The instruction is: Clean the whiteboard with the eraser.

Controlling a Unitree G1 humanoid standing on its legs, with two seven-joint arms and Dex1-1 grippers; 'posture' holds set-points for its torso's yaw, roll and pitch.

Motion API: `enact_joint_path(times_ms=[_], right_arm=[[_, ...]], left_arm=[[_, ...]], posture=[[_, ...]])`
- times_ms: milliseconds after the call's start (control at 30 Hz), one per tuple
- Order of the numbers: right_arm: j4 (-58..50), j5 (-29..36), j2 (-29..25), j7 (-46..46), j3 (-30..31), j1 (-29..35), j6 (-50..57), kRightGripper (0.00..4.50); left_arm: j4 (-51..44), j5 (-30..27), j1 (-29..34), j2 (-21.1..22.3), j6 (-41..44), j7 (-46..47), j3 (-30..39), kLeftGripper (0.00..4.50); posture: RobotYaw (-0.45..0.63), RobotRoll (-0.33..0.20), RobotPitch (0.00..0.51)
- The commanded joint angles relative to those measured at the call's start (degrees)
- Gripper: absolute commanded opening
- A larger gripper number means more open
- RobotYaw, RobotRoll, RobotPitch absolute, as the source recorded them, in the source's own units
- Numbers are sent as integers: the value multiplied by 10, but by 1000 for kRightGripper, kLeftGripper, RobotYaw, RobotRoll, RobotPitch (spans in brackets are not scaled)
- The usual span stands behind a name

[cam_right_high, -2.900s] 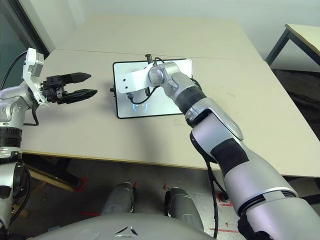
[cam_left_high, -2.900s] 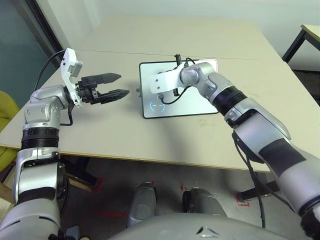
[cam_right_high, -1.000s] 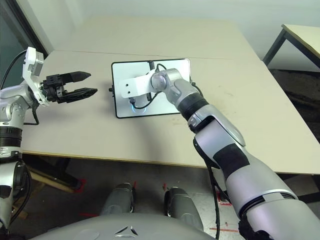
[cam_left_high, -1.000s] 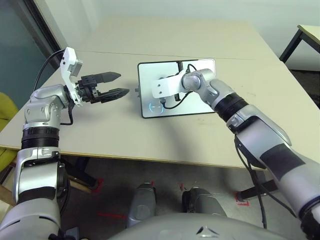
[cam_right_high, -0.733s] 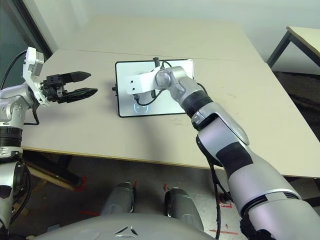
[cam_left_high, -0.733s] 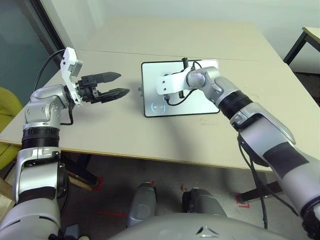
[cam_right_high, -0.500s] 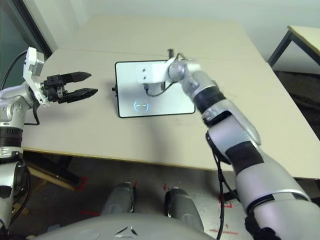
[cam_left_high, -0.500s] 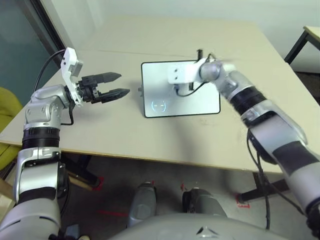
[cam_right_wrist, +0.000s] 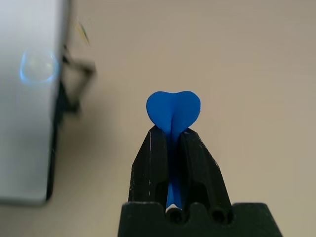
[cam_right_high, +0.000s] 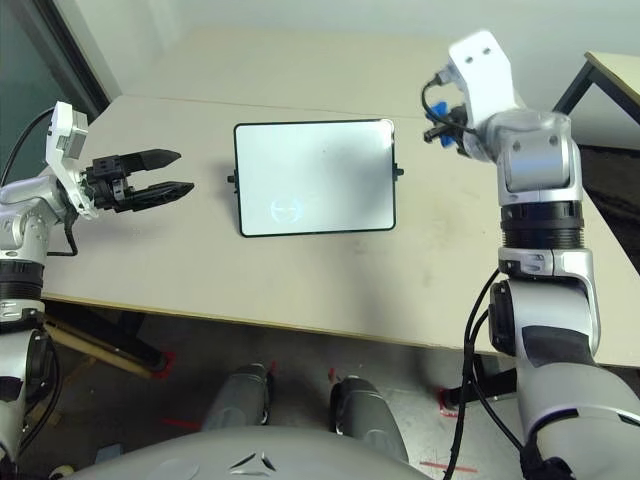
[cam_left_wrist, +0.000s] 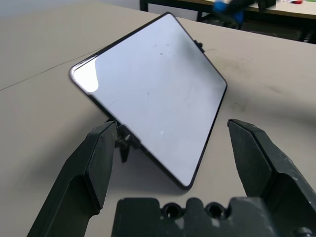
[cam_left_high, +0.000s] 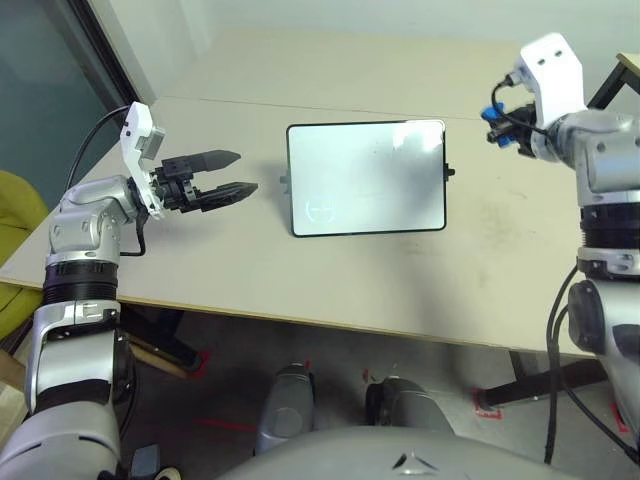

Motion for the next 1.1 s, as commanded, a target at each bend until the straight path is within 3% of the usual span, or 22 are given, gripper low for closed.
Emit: enact_joint_path(times_ms=[33,233,433,700,800,833,900,1000,1100], right_arm=[[25,38,30,-43,-52,15,59,90],[86,74,68,-117,-106,20,67,90],[118,96,75,-156,-103,17,51,90],[100,131,34,-135,-78,10,70,3050],[61,156,13,-109,-97,33,-10,4266],[52,166,11,-104,-107,42,-37,4473],[50,177,11,-103,-126,61,-120,4473],[89,175,8,-60,-124,112,-356,4473],[137,168,15,-76,-123,126,-485,4473]], left_arm=[[5,0,-16,-4,-1,-5,-8,4500],[-1,-2,-13,-2,4,-6,-7,4500],[-8,-4,-6,1,7,-5,-4,4500],[-12,-8,-2,4,11,8,9,4500],[-12,-20,-4,8,8,49,50,4500],[-12,-21,-4,8,3,61,59,4500],[3,-2,-7,6,-39,112,77,4500],[107,71,-37,3,-141,312,105,4500],[179,110,-53,0,-202,428,109,4500]], posture=[[275,0,0],[286,0,0],[298,0,0],[290,0,0],[283,0,0],[283,0,0],[283,0,0],[286,0,0],[296,0,0]])
